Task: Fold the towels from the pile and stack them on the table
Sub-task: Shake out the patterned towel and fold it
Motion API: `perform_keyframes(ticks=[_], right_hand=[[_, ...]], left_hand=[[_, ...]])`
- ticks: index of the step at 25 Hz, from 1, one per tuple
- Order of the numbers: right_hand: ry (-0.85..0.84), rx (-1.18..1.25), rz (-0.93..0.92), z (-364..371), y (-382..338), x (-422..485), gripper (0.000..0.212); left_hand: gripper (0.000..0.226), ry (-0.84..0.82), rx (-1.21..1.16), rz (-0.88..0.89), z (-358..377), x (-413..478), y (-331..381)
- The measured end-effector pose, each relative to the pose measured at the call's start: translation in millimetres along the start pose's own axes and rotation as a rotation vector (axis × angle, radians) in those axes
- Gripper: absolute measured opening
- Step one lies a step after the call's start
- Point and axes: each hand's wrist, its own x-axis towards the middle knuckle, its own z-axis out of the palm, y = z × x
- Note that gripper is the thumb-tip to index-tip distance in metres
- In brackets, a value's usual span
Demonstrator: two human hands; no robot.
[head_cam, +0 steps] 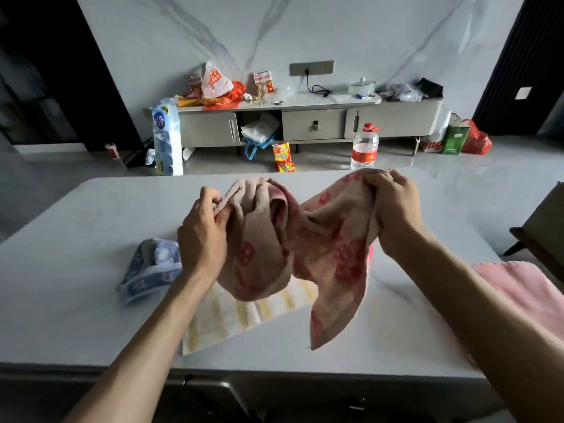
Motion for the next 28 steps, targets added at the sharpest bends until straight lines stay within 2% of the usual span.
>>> perform_keyframes(ticks=[3,6,8,9,11,12,14,15,17,19,21,23,25,28], right_hand=[[0.127,-0.025,-0.02,-46,-5,-5,0.01],[0.183,-0.262,-0.033,-77,31,-14,0.008],[0.066,-0.493,-0.04,-84,65,-23,0.017],[-0.053,-0.544,-0.051,-83,77,-29,0.024],[-0.344,-0.678,-0.037,-73,103,-36,0.039],[-0.466,-0.821,-0.038,-67,116,-38,0.048],[-0.62,-1.078,-0.111,-54,138,-43,0.061],[-0.663,-1.134,-0.169,-47,148,-44,0.057],[-0.664,-1.139,-0.228,-32,157,-42,0.035],[-0.574,-1.038,-0.201,-25,155,-35,0.03],[-0.504,-0.88,-0.237,-27,150,-28,0.027],[-0.443,-0.776,-0.284,-35,141,-28,0.013],[-0.348,-0.663,-0.228,-44,134,-29,0.008],[-0.239,-0.543,-0.099,-50,132,-25,0.016]], left_hand=[[0.009,-0.172,-0.03,0.012,7,-18,10],[0.03,-0.361,-0.298,-0.112,37,-39,6],[0.047,-0.51,-0.482,-0.167,58,-54,11],[0.051,-0.573,-0.54,-0.166,68,-62,14],[0.053,-0.662,-0.586,-0.131,87,-81,16],[0.053,-0.7,-0.605,-0.126,96,-90,14],[0.054,-0.757,-0.692,-0.128,104,-104,13],[0.055,-0.76,-0.757,-0.131,106,-105,13],[0.057,-0.731,-0.85,-0.152,105,-100,15],[0.061,-0.723,-0.794,-0.121,100,-89,10],[0.064,-0.817,-0.547,-0.062,95,-78,-7],[0.04,-0.859,-0.231,0.007,90,-71,-28],[0.019,-0.808,0.006,0.04,85,-68,-43],[0.012,-0.754,-0.023,-0.105,83,-65,-51]])
